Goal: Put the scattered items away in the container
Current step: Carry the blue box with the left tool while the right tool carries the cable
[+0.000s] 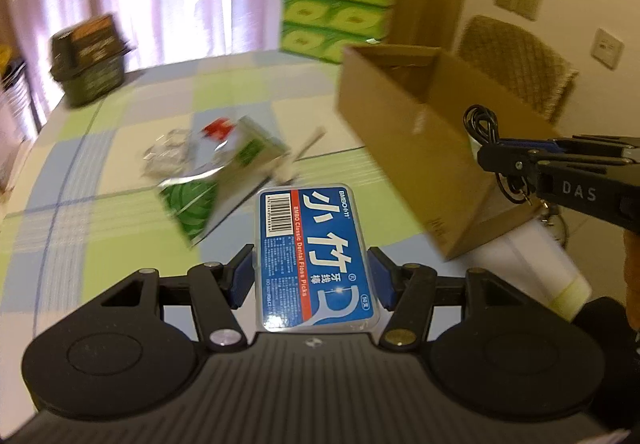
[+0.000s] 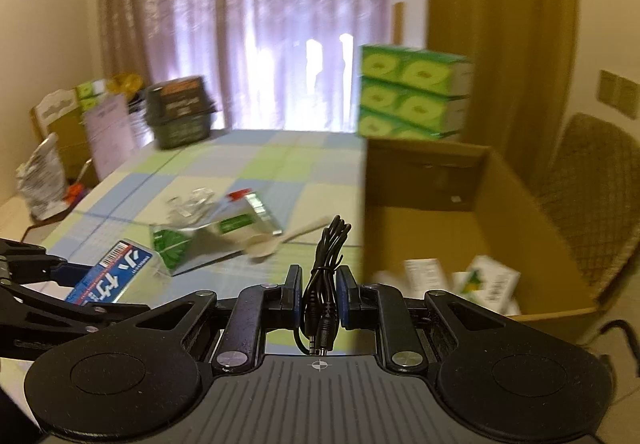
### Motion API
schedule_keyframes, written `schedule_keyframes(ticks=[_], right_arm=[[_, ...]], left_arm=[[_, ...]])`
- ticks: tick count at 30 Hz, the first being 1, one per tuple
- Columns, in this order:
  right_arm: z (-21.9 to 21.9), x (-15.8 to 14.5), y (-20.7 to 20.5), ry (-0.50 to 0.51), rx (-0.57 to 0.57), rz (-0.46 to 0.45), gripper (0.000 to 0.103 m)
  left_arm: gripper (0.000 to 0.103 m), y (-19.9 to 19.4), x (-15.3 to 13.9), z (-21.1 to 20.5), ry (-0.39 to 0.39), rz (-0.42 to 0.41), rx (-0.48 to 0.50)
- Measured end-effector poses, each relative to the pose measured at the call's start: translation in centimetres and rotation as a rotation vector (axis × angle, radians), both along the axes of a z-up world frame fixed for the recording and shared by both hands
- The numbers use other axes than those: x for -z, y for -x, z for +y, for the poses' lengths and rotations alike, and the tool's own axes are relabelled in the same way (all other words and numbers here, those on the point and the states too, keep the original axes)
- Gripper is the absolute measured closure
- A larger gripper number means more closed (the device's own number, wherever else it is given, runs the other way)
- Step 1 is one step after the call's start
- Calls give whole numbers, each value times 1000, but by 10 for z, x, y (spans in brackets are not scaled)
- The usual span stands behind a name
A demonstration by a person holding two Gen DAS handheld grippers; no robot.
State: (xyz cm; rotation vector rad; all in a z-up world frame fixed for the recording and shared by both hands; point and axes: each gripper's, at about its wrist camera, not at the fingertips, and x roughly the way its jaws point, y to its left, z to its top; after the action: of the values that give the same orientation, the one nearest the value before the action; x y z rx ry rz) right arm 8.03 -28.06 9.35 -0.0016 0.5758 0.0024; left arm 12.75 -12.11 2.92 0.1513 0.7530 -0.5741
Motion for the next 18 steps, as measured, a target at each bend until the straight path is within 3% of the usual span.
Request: schedule_keyframes(ticks=[10,18], right_arm=[[-77,-14,-2,32,89,-34,83],[-119,-11,-11,10,124,-42,83]], left_arm=[[49,-12,-28,-86,39,-45,124],[49,-25,-31,-149,46,-58,197]])
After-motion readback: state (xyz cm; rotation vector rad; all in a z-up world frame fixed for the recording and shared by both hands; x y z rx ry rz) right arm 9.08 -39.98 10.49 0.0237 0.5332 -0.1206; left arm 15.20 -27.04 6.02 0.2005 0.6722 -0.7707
